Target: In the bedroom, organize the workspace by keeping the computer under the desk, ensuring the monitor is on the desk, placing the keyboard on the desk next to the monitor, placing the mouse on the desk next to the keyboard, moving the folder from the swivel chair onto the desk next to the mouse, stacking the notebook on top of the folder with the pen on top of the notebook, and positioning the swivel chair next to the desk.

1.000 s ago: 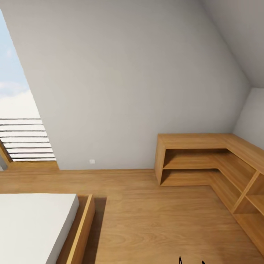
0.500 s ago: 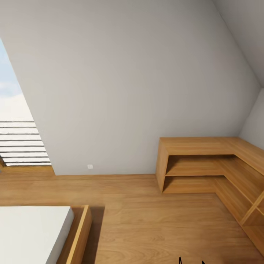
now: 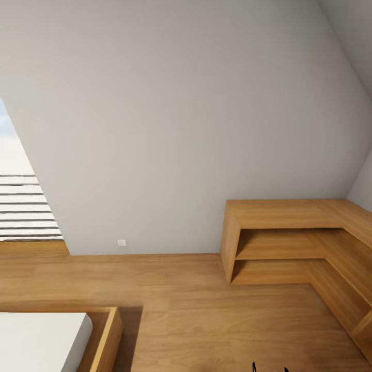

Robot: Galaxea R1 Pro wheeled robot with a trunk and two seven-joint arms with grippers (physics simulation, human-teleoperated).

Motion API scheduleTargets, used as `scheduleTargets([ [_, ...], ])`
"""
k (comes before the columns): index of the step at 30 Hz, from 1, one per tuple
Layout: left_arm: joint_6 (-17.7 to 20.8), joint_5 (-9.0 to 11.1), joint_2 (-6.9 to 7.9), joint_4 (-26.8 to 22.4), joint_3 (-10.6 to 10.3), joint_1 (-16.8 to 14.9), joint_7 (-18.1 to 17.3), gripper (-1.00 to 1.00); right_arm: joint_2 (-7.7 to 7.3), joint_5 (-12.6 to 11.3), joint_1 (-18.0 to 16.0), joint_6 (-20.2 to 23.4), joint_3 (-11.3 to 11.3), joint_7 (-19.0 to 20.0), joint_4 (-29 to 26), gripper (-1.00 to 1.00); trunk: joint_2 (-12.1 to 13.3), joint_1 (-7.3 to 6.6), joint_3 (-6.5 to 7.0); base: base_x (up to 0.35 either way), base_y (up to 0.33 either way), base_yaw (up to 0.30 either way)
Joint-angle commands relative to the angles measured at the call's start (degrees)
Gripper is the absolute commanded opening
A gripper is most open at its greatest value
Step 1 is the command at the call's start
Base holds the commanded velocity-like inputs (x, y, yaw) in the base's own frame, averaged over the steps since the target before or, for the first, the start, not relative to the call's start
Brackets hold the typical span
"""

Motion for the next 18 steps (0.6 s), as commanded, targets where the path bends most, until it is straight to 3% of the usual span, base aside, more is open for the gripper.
scheduleTargets([
  [1, -0.2, 0.0, 0.00, 0.2, -0.2, 0.0, 0.4, 1.00, -0.03, -0.1, 0.0, 0.0, 0.5, -0.5, -0.1, 1.00, 0.0, 0.04, -0.07, 0.333, -0.103, 0.000],
  [11, -0.2, -0.1, 0.00, 1.2, -0.2, 0.0, 0.4, 1.00, -0.06, 0.5, 0.0, 0.0, 0.5, -0.5, -0.1, 1.00, 0.0, 0.04, 0.05, 0.319, -0.136, -0.068],
  [18, -0.2, -0.1, -0.01, 1.3, -0.2, 0.0, 0.4, 1.00, -0.06, 3.3, 0.0, 0.0, 0.4, -0.5, -0.1, 1.00, 0.0, 0.04, 0.32, 0.123, -0.096, -0.200],
])
